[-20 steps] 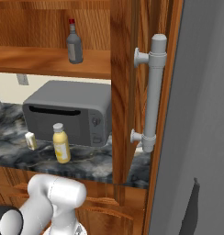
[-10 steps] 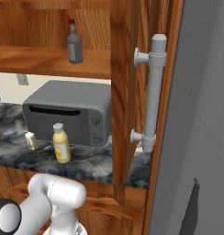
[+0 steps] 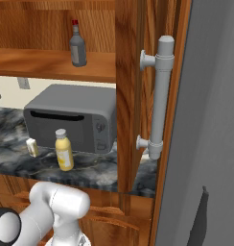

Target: Sort all alcoholic drinks to one cabinet, and non-alcoholic drinks to the other.

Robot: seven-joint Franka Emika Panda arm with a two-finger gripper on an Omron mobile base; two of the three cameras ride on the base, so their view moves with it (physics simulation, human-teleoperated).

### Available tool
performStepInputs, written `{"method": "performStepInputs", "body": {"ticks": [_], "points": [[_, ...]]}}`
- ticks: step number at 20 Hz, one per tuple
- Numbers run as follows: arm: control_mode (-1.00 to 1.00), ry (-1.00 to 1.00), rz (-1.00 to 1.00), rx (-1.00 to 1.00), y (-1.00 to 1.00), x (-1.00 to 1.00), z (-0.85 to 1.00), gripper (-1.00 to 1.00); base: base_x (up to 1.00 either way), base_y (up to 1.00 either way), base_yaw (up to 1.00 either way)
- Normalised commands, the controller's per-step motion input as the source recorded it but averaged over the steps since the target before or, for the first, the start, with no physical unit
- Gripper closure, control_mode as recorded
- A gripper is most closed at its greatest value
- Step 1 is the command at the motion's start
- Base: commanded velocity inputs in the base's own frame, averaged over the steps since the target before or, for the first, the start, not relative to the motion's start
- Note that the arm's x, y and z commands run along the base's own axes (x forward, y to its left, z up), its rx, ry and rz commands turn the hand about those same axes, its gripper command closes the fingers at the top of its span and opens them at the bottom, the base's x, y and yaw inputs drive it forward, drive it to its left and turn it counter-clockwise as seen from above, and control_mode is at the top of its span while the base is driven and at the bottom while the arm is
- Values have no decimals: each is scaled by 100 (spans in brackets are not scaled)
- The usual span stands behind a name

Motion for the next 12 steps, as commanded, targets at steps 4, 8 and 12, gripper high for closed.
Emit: {"method": "performStepInputs", "body": {"ticks": [4,8,12], "points": [[-100,-8,0,-1,0,0,27,100,0,0,0],[-100,-8,0,-1,0,0,22,100,0,0,0],[-100,-10,0,0,0,2,12,100,0,0,0]]}}
